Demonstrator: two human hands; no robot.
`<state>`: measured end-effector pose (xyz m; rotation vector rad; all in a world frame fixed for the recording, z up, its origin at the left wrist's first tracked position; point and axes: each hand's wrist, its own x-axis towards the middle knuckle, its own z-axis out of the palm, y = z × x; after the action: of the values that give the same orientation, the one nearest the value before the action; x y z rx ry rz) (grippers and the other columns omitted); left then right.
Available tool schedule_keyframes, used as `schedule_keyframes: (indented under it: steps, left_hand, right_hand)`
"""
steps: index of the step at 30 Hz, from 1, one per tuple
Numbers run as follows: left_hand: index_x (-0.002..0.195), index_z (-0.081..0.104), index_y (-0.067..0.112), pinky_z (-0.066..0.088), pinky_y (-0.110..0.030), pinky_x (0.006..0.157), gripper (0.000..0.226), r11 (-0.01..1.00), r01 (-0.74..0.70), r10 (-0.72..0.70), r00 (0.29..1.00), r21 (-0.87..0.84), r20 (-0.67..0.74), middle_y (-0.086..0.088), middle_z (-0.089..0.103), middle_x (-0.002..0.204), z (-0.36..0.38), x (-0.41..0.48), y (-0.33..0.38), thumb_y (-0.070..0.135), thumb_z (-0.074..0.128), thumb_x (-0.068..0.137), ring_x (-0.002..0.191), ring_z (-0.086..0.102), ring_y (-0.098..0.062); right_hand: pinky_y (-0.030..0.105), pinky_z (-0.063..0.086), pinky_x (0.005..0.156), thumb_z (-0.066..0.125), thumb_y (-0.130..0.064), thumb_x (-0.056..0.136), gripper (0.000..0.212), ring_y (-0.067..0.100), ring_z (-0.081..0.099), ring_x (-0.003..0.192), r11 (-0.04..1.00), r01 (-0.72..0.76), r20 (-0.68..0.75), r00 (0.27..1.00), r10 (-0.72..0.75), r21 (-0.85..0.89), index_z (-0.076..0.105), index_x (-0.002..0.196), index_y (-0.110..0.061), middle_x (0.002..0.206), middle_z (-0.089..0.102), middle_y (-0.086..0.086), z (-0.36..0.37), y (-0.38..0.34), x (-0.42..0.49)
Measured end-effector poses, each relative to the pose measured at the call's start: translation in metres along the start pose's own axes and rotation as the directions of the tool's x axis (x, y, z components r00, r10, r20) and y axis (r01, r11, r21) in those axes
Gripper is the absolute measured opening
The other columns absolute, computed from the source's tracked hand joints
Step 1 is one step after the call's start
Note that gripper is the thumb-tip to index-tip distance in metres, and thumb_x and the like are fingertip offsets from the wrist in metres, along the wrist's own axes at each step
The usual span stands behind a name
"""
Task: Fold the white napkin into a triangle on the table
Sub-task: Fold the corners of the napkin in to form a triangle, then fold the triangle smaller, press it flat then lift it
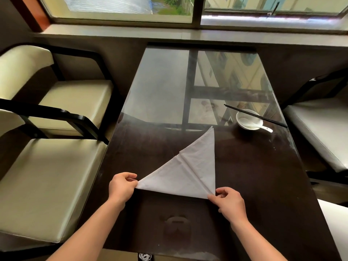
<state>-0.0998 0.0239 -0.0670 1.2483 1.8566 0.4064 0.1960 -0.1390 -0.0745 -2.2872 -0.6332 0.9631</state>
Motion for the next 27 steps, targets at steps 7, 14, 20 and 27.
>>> schedule_keyframes:
  steps: [7,14,20,27]
  left_hand:
    - [0.088,0.074,0.016,0.052,-0.032,0.058,0.022,0.992,0.089,-0.085,0.995,-0.091,0.046,-0.011,0.072,0.083,-0.004,-0.008,-0.007,-0.001,0.069,0.076,0.068,0.067,-0.025]
    - [0.088,0.070,0.012,0.054,-0.031,0.059,0.018,0.994,0.082,-0.070,0.985,-0.069,0.155,-0.015,0.068,0.089,-0.010,-0.023,-0.016,-0.005,0.069,0.082,0.081,0.068,-0.028]
    - [0.095,0.065,0.010,0.060,-0.035,0.064,0.018,0.987,0.055,-0.018,0.973,-0.152,0.231,-0.019,0.066,0.095,-0.015,-0.042,-0.017,-0.006,0.067,0.086,0.082,0.070,-0.030]
    - [0.098,0.069,0.003,0.063,-0.040,0.068,0.016,0.904,0.173,-0.061,0.958,-0.392,0.281,-0.024,0.065,0.102,-0.023,-0.061,-0.010,-0.008,0.068,0.086,0.092,0.070,-0.037]
  right_hand:
    - [0.046,0.062,0.067,0.082,-0.025,0.076,0.013,0.022,0.070,0.064,0.999,-0.014,0.004,1.000,0.015,-0.038,0.070,0.073,-0.023,0.070,0.072,-0.001,0.003,-0.004,-0.003]
    - [0.037,0.063,0.058,0.075,-0.009,0.084,0.014,0.021,0.071,0.063,0.991,-0.042,-0.013,0.999,0.044,0.125,0.066,0.086,-0.019,0.075,0.074,0.005,0.001,0.006,-0.006]
    - [0.039,0.064,0.062,0.075,-0.010,0.084,0.028,0.021,0.072,0.070,0.985,-0.008,0.010,1.000,0.006,0.173,0.061,0.104,-0.025,0.080,0.074,0.004,-0.004,0.019,-0.008]
    - [0.034,0.050,0.067,0.081,-0.025,0.078,0.036,0.018,0.056,0.092,0.862,0.333,-0.130,0.904,-0.407,-0.383,0.066,0.111,-0.023,0.099,0.055,-0.005,0.005,0.027,-0.024]
